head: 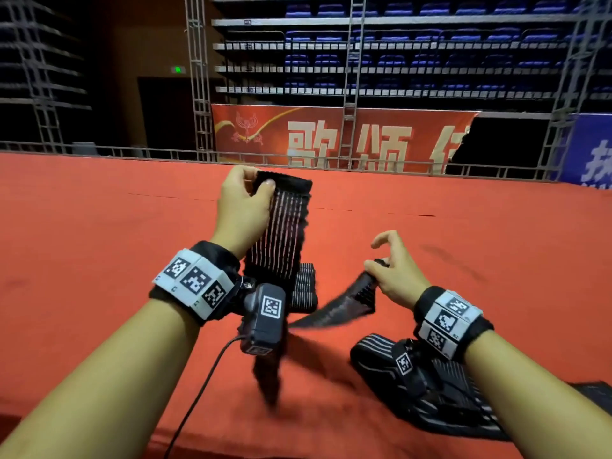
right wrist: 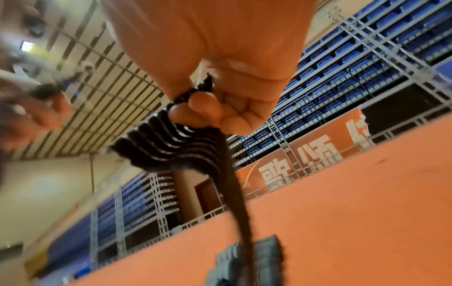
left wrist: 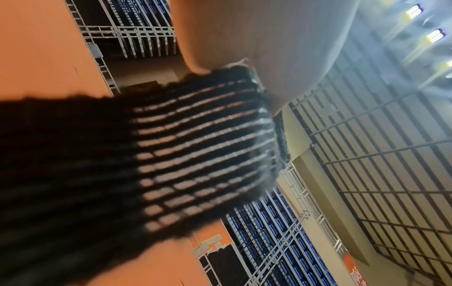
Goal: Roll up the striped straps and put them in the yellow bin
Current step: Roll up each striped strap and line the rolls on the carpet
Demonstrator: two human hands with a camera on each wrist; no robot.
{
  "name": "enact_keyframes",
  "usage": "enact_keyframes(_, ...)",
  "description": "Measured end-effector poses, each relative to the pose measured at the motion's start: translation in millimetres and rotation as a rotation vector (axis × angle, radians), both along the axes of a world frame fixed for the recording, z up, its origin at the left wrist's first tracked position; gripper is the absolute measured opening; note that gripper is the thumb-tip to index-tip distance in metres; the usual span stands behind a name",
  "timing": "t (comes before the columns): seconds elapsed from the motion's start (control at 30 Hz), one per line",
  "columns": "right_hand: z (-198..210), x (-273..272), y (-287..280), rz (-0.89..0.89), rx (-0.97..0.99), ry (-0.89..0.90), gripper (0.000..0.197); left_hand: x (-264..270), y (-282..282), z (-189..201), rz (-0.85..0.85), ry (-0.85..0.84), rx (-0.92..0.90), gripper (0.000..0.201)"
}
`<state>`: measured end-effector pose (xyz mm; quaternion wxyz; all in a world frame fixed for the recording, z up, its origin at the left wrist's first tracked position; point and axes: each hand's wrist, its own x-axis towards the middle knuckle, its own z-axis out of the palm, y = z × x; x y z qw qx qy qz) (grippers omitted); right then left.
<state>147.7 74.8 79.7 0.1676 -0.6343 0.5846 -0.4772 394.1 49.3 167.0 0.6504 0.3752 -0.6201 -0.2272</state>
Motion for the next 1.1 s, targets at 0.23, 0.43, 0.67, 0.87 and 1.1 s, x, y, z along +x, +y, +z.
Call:
enact_keyframes(0.23, 48.1, 28.6, 17.1, 0.331, 0.017, -0.385, 0.034, -8.9, 1.7, -14.9, -0.061, 0.012, 0.065, 0.012)
enact_keyframes(0.43, 74.9, 33.8, 30.4, 0.206, -0.247, -0.037, 0.009, -8.0, 1.0, -15.1, -0.107, 0.099, 0.076, 0.015)
enact_keyframes(0.67, 110.1, 61.4, 69.1, 0.457, -0.2, -0.168, 0.013, -17.6, 9.0, -10.7, -0.208, 0.229, 0.106, 0.012)
enact_keyframes(0.87, 116.4, 81.2, 73.1, 0.452, -0.289, -0.148, 0.018, -22.4, 26.1, -5.1, -0.311, 0.286, 0.125, 0.016)
enact_keyframes(1.1, 99.5, 81.6, 40.3, 0.173, -0.362, -0.12, 0.017, -27.5, 52.2, -1.8, -0.475, 0.423, 0.179, 0.012)
